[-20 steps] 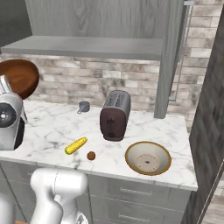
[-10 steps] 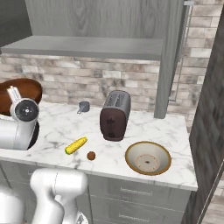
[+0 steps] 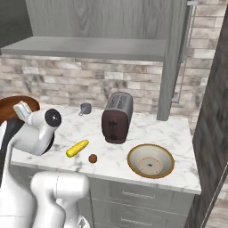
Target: Pick both bowls and place them on the counter. Then place the cookie dough ball in one bowl and place the corn in the other bowl.
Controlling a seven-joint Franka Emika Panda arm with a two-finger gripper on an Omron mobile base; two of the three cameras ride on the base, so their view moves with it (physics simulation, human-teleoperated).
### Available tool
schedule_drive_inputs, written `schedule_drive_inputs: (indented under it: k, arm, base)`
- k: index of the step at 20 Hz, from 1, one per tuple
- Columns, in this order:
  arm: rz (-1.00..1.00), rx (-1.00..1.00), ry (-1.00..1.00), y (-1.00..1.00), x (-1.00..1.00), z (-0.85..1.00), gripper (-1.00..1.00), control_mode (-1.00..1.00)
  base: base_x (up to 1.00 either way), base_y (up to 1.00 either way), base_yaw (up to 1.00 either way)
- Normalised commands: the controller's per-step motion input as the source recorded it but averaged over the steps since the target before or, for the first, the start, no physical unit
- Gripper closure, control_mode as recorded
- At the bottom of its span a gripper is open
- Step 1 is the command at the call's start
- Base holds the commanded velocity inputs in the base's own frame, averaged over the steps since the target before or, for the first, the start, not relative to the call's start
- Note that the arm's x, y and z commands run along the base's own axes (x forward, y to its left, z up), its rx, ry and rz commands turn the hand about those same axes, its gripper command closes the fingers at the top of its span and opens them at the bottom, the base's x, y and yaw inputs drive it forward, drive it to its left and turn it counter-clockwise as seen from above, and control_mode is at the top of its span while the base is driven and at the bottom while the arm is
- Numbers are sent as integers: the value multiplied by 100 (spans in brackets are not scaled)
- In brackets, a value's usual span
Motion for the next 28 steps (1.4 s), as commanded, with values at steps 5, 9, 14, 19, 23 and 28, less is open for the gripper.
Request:
schedule_drive_inputs:
  k: [5, 9, 14, 19, 23, 28]
  arm:
    - [15, -4, 8, 29, 37, -61, 100, -100]
    - [8, -4, 6, 17, 35, -58, 100, -100]
    - [1, 0, 0, -9, 14, -29, 100, -100]
    - [0, -8, -5, -6, 2, -15, 100, -100]
    - [-3, -11, -2, -4, 7, -14, 100, -100]
    - [-6, -3, 2, -20, 23, -8, 100, -100]
  base:
    - [0, 0, 0]
    - [0, 0, 0]
    - [0, 0, 0]
    - [0, 0, 0]
    - [0, 0, 0]
    - [0, 0, 0]
